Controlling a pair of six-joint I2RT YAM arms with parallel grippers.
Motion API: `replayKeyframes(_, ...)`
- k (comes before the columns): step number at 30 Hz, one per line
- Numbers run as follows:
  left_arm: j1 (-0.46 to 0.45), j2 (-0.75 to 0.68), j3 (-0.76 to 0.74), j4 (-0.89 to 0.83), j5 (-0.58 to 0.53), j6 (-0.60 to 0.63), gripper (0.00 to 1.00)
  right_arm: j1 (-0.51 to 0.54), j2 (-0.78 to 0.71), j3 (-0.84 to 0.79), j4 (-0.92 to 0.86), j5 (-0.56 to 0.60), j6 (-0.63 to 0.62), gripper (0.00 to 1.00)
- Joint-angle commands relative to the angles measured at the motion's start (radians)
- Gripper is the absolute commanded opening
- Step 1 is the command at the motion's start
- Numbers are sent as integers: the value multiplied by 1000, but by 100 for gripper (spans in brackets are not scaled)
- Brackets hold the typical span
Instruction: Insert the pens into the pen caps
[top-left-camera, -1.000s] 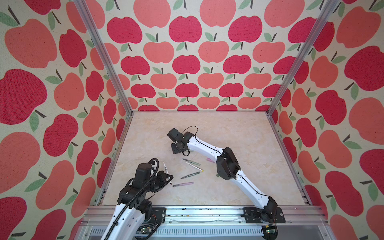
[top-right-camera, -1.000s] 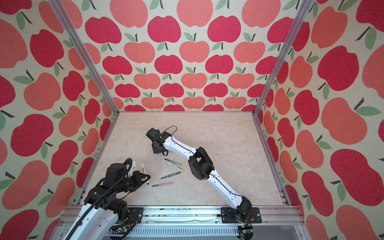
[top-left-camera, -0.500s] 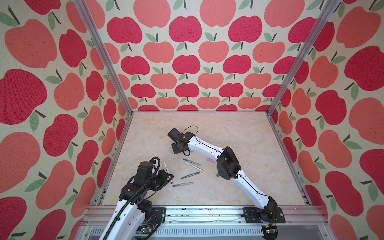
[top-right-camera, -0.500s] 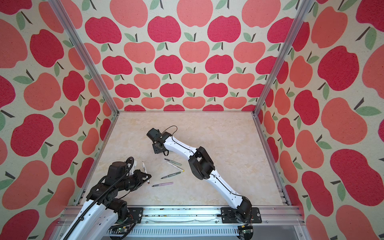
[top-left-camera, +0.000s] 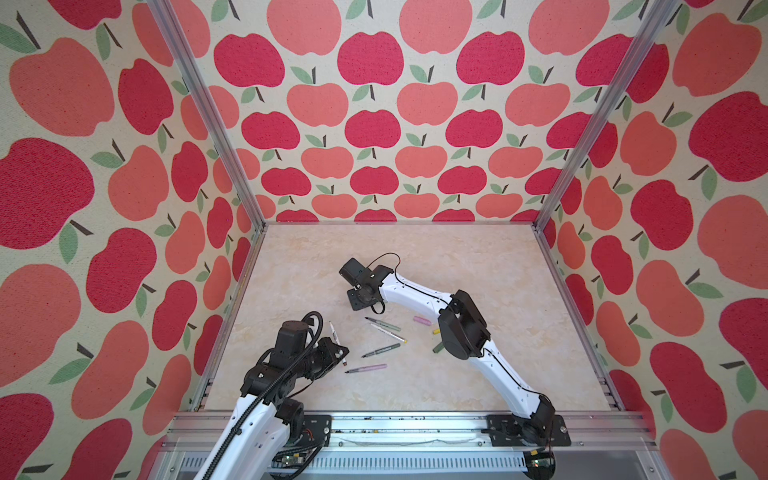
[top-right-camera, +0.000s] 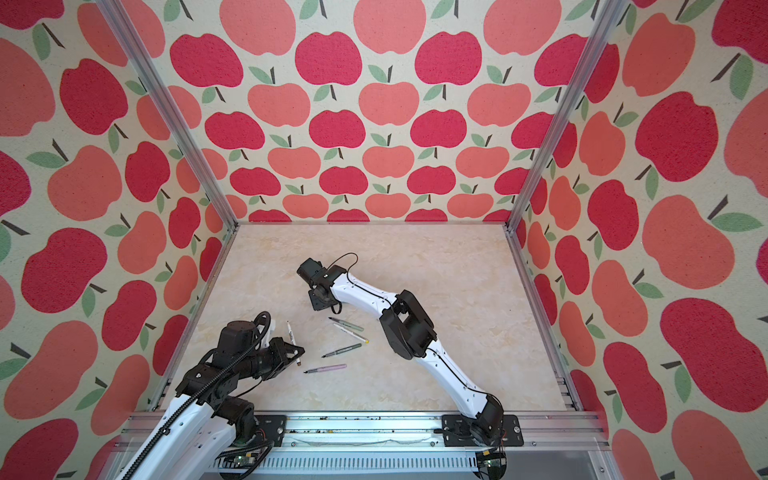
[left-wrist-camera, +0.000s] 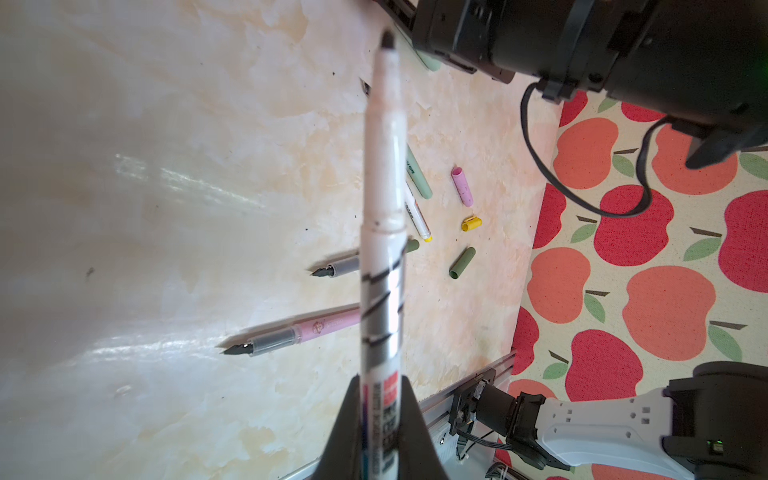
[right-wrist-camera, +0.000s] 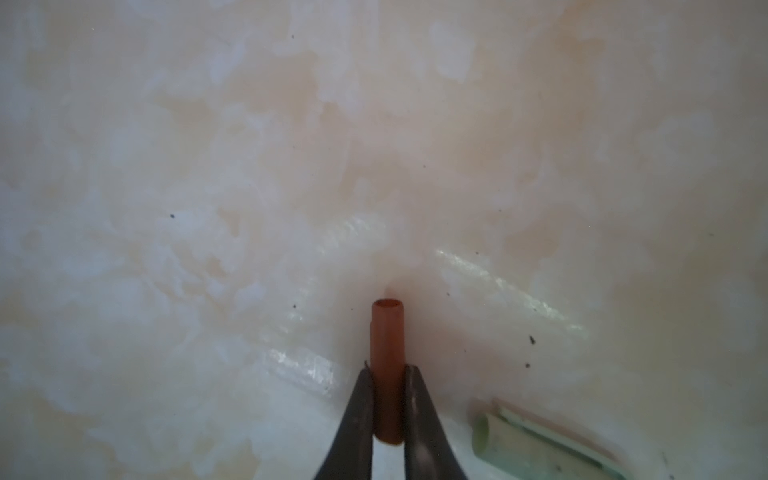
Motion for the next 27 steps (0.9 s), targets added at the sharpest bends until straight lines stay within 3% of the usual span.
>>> replayKeyframes(1, -10, 13, 17, 32, -7, 19, 0, -6, -133, -88, 37, 28, -20, 9)
replayKeyframes(7, -57, 63, 41, 61, -35, 53, 0, -20, -315, -294, 102, 28, -7, 8)
replayKeyframes(15, -214, 222, 128, 101, -127, 152, 0, -71, -525, -619, 179, -22, 13, 8)
replayKeyframes(27, -360, 378, 164, 230, -187, 131, 0, -111, -665, -902, 231, -132, -35, 11)
